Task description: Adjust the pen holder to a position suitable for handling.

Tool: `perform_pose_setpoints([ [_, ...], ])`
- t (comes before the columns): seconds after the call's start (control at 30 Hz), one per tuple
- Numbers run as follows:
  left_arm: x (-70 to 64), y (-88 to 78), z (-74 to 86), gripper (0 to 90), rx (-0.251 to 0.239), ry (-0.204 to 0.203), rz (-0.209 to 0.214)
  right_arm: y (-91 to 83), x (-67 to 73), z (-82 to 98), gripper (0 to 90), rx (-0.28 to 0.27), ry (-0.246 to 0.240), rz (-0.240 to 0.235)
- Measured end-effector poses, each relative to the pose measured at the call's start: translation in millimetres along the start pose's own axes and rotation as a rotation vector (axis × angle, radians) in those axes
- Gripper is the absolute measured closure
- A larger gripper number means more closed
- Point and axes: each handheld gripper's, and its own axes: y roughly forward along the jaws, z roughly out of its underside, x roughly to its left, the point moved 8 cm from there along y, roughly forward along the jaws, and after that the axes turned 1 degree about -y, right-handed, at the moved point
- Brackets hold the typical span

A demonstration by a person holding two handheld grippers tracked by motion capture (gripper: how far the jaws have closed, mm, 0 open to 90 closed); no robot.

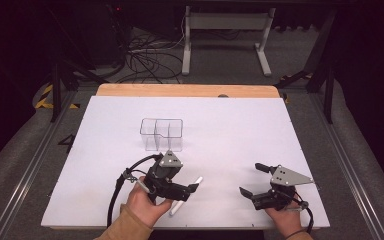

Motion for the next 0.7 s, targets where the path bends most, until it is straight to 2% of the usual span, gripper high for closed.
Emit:
perform_pose_setpoints([
  [0.1,1.3,4.6,2.1,29.6,0.033,-0.019,-0.003,-0.1,0.0,-0.1,2.5,0.0,0.002,0.001],
  [0.27,-0.3,12.2,4.5,35.4,0.086,-0.034,0.025,0.0,0.0,-0.1,2.5,0.0,0.001,0.001],
  [0.3,-0.5,16.6,6.4,39.0,0.127,-0.032,0.022,0.1,0.1,0.1,2.5,0.001,0.0,-0.001],
  [0.37,-0.8,21.4,7.8,40.5,0.155,-0.037,0.019,0.3,0.1,0.2,2.5,0.001,0.0,-0.003],
  [0.5,-0.8,28.2,10.1,43.4,0.191,-0.044,0.011,0.2,0.1,0.1,2.5,0.001,0.0,-0.003],
  [0.6,1.4,35.7,13.0,44.8,0.232,-0.044,-0.019,0.3,0.1,0.1,2.5,0.001,0.001,-0.002],
  [0.7,2.1,41.0,14.5,45.4,0.252,-0.048,-0.025,0.4,0.1,0.3,2.5,0.002,-0.001,-0.003],
])
